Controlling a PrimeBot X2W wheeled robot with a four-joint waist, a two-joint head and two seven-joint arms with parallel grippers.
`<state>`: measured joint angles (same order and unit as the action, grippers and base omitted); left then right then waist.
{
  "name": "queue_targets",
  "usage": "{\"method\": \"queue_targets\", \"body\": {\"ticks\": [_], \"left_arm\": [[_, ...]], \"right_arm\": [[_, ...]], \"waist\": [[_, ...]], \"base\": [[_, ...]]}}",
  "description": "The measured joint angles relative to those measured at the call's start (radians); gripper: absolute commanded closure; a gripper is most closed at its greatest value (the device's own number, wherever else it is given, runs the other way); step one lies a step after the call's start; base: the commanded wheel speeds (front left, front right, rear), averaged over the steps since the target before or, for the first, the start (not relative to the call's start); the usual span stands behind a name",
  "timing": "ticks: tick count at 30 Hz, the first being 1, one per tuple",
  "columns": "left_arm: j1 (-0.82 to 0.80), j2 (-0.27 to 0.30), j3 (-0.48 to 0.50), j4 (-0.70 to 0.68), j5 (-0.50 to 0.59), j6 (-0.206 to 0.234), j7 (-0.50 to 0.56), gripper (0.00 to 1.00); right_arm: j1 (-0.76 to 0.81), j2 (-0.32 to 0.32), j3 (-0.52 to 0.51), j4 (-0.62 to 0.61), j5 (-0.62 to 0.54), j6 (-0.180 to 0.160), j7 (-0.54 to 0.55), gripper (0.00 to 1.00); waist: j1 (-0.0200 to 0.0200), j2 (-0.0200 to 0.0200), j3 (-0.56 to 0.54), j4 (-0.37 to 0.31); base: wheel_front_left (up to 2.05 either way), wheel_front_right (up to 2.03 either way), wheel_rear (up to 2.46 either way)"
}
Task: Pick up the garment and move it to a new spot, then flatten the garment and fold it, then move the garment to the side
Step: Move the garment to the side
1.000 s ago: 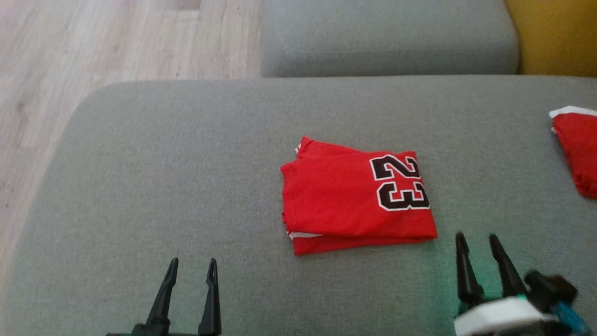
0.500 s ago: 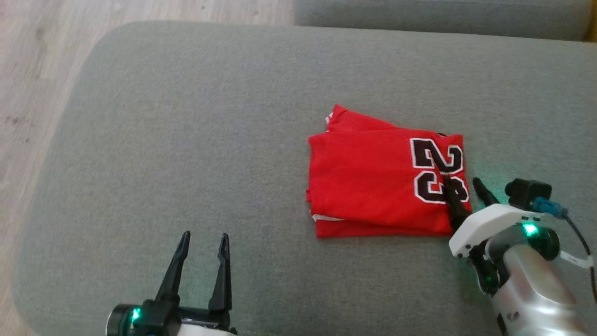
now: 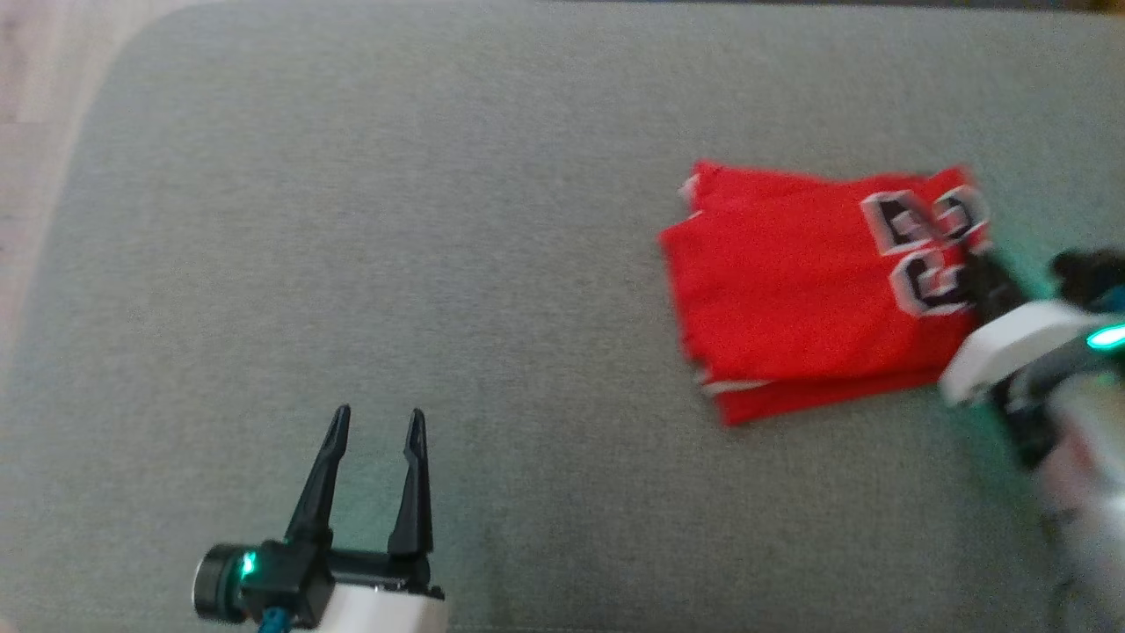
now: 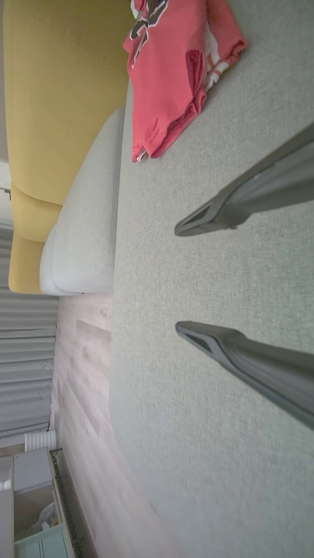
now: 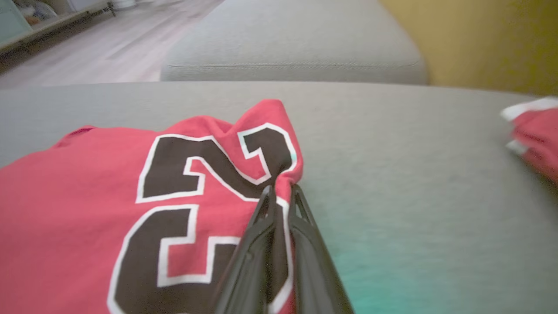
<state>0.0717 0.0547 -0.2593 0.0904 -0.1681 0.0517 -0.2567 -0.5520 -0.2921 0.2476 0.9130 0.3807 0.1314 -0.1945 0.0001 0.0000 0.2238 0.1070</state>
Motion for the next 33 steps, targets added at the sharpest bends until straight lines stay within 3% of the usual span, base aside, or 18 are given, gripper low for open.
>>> {"method": "queue_targets", "body": {"ticks": [8, 17, 18, 19, 20, 24, 26, 28, 33], "left_arm": [[-0.073, -0.001, 0.004, -0.014, 0.021, -0.019, 0.0, 0.0], [-0.152, -0.002, 0.008, -0.068, 0.03, -0.043, 0.0, 0.0], [-0.157, -0.002, 0.008, -0.07, 0.03, -0.043, 0.0, 0.0], [-0.158, -0.002, 0.008, -0.073, 0.03, -0.043, 0.0, 0.0], [-0.159, -0.002, 0.008, -0.073, 0.03, -0.043, 0.0, 0.0], [-0.161, -0.002, 0.01, -0.078, 0.008, -0.021, 0.0, 0.0], [-0.162, -0.002, 0.02, -0.081, -0.012, 0.001, 0.0, 0.0], [-0.163, -0.002, 0.031, -0.08, -0.035, 0.017, 0.0, 0.0], [-0.137, -0.003, 0.038, -0.053, -0.079, 0.05, 0.0, 0.0]], "right_arm": [[-0.131, -0.273, -0.052, 0.0, -0.076, 0.0, 0.011, 1.0], [-0.156, -0.488, -0.174, -0.081, -0.128, 0.0, 0.048, 1.0], [-0.155, -0.499, -0.188, -0.093, -0.136, 0.0, 0.052, 0.98], [-0.155, -0.505, -0.204, -0.101, -0.14, 0.0, 0.062, 0.65], [-0.155, -0.507, -0.224, -0.109, -0.148, 0.0, 0.069, 0.02], [-0.153, -0.503, -0.307, -0.156, -0.237, 0.0, 0.071, 0.0], [-0.148, -0.469, -0.354, -0.188, -0.281, 0.0, 0.071, 0.0], [-0.114, -0.391, -0.378, -0.225, -0.306, 0.0, 0.07, 0.0], [0.093, -0.11, -0.34, -0.301, -0.284, 0.0, 0.022, 0.0]], "waist": [[0.0001, 0.0, 0.096, -0.068], [0.0001, 0.0, 0.187, -0.116], [0.0001, 0.0, 0.192, -0.118], [0.0001, 0.0, 0.195, -0.119], [0.0001, 0.0, 0.197, -0.119], [0.0, 0.0, 0.183, -0.112], [-0.0001, 0.0, 0.164, -0.108], [-0.0001, 0.0, 0.137, -0.104], [-0.0001, 0.0, 0.037, -0.094]], "base": [[0.0, 0.0, 0.0], [0.0, 0.0, 0.0], [0.0, 0.0, 0.0], [0.0, 0.0, 0.0], [0.0, 0.0, 0.0], [0.0, 0.0, 0.0], [0.0, 0.0, 0.0], [0.0, 0.0, 0.0], [0.0, 0.0, 0.0]]}}
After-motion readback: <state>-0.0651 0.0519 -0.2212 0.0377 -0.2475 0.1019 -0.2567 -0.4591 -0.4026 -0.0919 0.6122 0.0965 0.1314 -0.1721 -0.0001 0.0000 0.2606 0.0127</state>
